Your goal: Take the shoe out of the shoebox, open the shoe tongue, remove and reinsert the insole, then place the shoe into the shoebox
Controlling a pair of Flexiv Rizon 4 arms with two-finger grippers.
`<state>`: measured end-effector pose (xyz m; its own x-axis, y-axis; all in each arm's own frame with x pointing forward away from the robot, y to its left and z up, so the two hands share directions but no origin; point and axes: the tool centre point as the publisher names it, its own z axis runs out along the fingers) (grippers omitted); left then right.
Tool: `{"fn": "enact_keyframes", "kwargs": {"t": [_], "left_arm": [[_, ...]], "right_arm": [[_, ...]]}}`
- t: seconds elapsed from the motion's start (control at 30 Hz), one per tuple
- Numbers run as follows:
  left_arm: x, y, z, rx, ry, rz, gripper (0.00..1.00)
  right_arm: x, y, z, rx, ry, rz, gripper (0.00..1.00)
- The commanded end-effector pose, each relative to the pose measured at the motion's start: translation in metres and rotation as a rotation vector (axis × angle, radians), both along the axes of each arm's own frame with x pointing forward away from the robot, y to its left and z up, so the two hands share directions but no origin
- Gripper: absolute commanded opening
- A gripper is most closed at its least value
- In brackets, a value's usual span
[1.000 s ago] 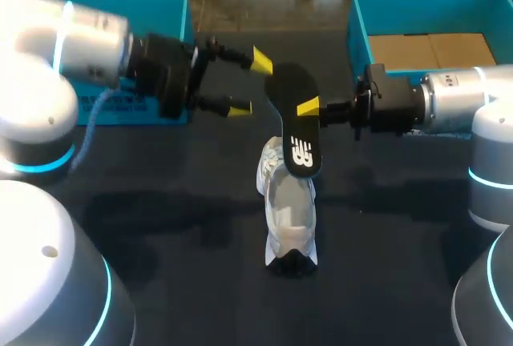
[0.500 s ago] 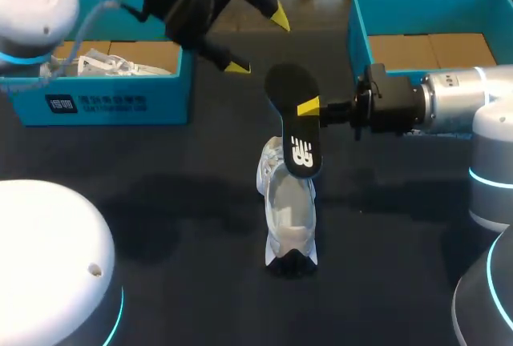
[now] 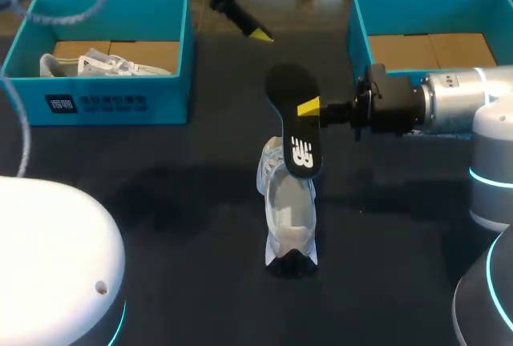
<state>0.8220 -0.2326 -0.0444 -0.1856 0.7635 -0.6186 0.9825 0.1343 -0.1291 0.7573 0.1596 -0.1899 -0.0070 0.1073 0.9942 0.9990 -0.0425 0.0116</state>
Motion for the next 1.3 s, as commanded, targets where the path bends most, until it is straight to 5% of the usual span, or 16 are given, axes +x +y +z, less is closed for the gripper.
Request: {"fn": "enact_keyframes", "kwargs": {"t": [0.03,0.3,0.77,0.97,1.3], "left_arm": [[0.008,-0.006,-0.005,0.655,0.155,-0.167,1.00],[0.003,0.004,-0.028,0.800,0.089,-0.231,1.00],[0.005,-0.001,-0.020,0.837,0.060,-0.188,1.00],[0.014,0.002,-0.029,0.677,0.093,-0.178,1.00],[0.007,0.037,-0.029,0.060,0.136,-0.088,1.00]], "right_arm": [[0.001,0.002,-0.001,-0.003,0.001,0.001,0.00],[0.001,0.002,-0.001,-0.003,0.001,0.001,0.00],[0.001,0.002,-0.001,-0.003,0.001,0.001,0.00],[0.001,0.002,-0.001,-0.003,0.001,0.001,0.00],[0.001,0.002,-0.001,-0.003,0.001,0.001,0.00]]}}
